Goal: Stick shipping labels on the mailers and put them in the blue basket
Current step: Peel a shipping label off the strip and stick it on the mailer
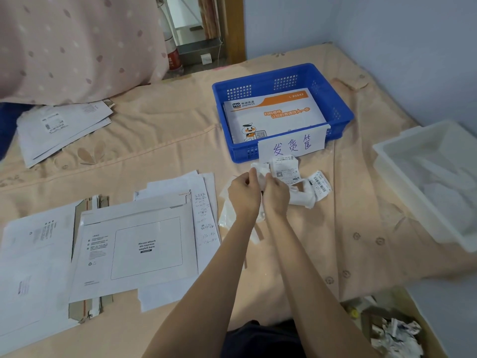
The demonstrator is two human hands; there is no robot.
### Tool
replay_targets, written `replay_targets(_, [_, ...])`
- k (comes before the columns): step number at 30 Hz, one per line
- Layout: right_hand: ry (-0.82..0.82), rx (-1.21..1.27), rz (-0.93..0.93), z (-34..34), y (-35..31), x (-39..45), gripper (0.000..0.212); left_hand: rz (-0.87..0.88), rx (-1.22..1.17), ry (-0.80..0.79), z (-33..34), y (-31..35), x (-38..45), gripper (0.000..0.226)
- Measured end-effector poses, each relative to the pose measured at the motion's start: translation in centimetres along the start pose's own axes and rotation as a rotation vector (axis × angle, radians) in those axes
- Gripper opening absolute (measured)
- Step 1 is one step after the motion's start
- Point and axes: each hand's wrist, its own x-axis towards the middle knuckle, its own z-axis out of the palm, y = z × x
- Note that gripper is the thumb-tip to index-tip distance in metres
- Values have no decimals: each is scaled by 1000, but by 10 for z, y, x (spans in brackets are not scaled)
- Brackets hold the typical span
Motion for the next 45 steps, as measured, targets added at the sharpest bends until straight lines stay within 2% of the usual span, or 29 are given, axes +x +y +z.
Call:
replay_targets(3, [-70,424,274,-7,-13,1,32,-16,-135,-149,-2,-3,4,57])
replay_targets(5, [-121,486,343,-11,-15,3,41,-7,-144,-188,-5,-5,7,65])
replay_targets(7, [-119,254,241,-8,-13,6,43,11,-153,-241,-9,-3,6,61])
replay_targets(9, [-42,-28,74,-6,-9,4,43,-20,-112,-280,-11,1,5,55])
replay_targets(12, [21,-253,-132,-5,-3,-3,39,-133,54,-230,-13,11,4,50])
replay_targets(15, [28,-401,-253,-3,2,-6,32,-125,206,-156,-14,16,10,55])
replay_targets(17, [14,-309,-247,-1,1,-6,32,-148,202,-189,-12,16,12,54])
replay_targets(19, [-30,-151,-192,1,1,-6,31,-157,102,-218,-11,15,11,51])
replay_targets(23, [-178,150,-54,2,2,-4,29,-82,-7,-188,-10,9,7,48])
replay_targets(25, [-177,307,39,0,-3,-4,30,-72,-69,-153,-8,5,8,49])
replay_targets(29, [-117,347,43,0,-10,-11,26,-114,-154,-22,-2,5,4,49])
replay_targets(32, [-84,386,128,1,-15,-12,26,-281,-297,68,1,7,1,46])
replay_targets(36, [-49,448,282,3,-18,-11,16,-482,-496,97,2,9,-4,44])
replay_targets(39, [-45,456,287,4,-15,-10,25,-479,-405,103,1,5,-1,46])
replay_targets(41, [-94,503,304,5,-16,-10,43,-428,-274,100,-2,2,4,47])
replay_targets(43, [-114,210,185,7,-15,-9,51,-352,-173,95,-5,0,4,49])
replay_targets(45, [-44,-70,59,7,-15,-13,53,-240,-95,101,-6,-1,0,51])
